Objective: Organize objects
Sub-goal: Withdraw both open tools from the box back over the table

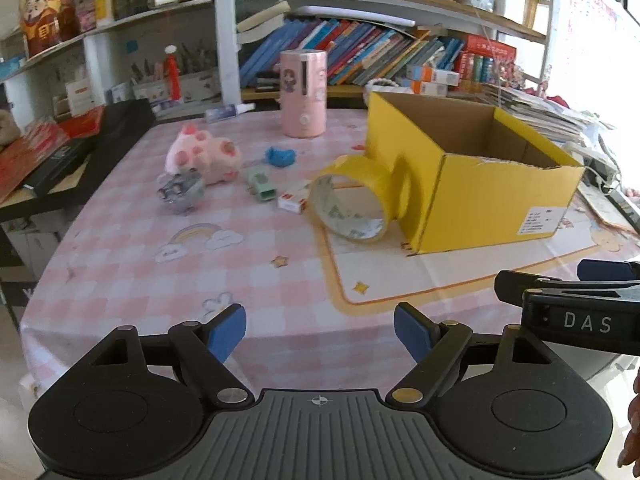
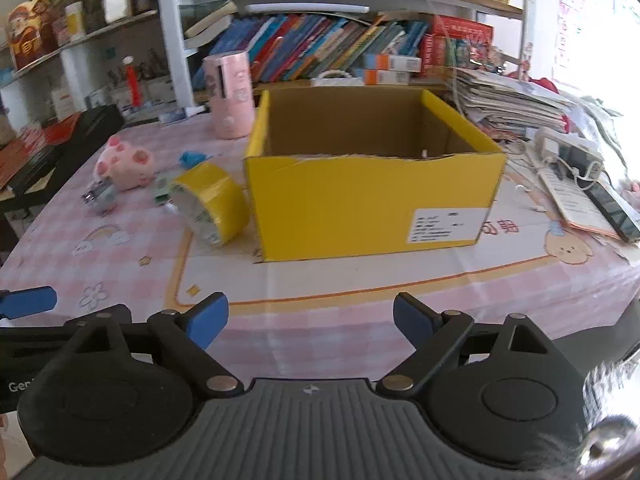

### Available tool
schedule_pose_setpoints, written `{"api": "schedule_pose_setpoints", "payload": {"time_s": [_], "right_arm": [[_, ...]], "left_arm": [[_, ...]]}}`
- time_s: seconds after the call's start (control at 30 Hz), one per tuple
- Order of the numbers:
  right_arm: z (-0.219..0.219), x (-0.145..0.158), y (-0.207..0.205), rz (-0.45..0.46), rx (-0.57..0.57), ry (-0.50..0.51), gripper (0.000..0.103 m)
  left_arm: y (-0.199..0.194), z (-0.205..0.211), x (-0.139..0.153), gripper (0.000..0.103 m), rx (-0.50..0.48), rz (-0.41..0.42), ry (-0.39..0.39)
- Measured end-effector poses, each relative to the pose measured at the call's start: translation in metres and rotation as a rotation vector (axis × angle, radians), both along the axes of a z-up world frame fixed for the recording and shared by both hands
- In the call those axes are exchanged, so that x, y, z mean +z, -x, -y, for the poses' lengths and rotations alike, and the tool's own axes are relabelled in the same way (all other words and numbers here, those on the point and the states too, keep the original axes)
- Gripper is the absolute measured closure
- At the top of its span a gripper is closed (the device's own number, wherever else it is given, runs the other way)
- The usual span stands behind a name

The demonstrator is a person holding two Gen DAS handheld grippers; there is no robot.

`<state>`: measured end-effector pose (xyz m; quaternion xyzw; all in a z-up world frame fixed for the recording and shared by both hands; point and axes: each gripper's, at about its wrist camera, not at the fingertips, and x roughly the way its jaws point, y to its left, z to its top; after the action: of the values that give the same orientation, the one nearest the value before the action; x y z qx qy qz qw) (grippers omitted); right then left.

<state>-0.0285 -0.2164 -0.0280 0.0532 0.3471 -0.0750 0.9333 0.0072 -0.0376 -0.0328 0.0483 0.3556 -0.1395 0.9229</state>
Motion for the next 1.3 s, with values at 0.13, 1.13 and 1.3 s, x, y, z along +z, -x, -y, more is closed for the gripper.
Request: {"api": "schedule_pose_setpoints", "payload": {"time_s": [0.13,1.13,1.3], "right_arm": [[-0.013,-0.001,0.000,-0.005,0.029,-0.003,0.013],[-0.081,0.007,-0.028,-0.009,0.166,0.013,0.015],[-0.082,0.004,-0.042,-0.010,0.192,0.022,0.018]], "left_arm": [[0.002,-0.014,-0.001,0.020,0.029,-0.006,-0.003],[0.000,-0.084,0.006,0.009,0.189,0.030,0.025],[-0.015,-0.083,0.002,0.008,0.206,0.019,0.030]]}}
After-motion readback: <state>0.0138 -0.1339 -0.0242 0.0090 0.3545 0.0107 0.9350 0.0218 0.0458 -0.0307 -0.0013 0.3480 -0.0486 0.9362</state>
